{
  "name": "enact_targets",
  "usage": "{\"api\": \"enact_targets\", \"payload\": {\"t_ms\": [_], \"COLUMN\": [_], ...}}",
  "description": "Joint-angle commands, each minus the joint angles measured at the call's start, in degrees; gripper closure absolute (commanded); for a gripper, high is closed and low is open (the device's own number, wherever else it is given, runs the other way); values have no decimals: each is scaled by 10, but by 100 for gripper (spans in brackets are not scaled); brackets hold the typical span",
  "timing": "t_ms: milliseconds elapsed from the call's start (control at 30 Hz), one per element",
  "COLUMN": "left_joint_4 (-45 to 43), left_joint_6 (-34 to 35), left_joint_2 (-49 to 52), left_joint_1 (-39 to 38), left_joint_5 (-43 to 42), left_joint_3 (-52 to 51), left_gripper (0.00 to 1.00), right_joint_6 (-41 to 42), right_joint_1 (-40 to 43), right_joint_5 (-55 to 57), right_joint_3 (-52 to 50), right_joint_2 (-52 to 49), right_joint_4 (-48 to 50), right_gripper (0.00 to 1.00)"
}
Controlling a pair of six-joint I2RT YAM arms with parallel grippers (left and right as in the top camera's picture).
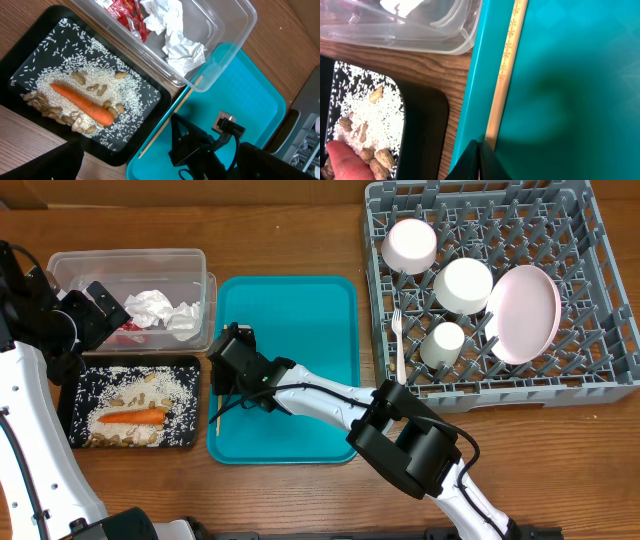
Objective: Sort waste into correct bins and load items into the dishwasher
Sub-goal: 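Close the right gripper on the chopstick and lift it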
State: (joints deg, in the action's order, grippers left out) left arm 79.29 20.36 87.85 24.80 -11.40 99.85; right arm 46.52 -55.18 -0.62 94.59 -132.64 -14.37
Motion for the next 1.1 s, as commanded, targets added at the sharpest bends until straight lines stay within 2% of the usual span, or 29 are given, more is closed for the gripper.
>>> {"api": "enact_targets", "payload": {"t_ms": [0, 1067], "left_joint_4": [0, 0], "left_joint_6": [-5, -5], "left_joint_2": [-10, -10], "left_joint_1": [-1, -1], "left_joint_5": [-6, -5], "left_joint_3": [11, 11], "left_gripper": [0, 0], "right_joint_6": [2, 13], "right_joint_1": [-3, -4], "right_joint_5": [11, -10], "right_joint_3": [1, -2], "right_joint_2": [-2, -27], "right_joint_4": [2, 24], "right_gripper": [96, 96]}}
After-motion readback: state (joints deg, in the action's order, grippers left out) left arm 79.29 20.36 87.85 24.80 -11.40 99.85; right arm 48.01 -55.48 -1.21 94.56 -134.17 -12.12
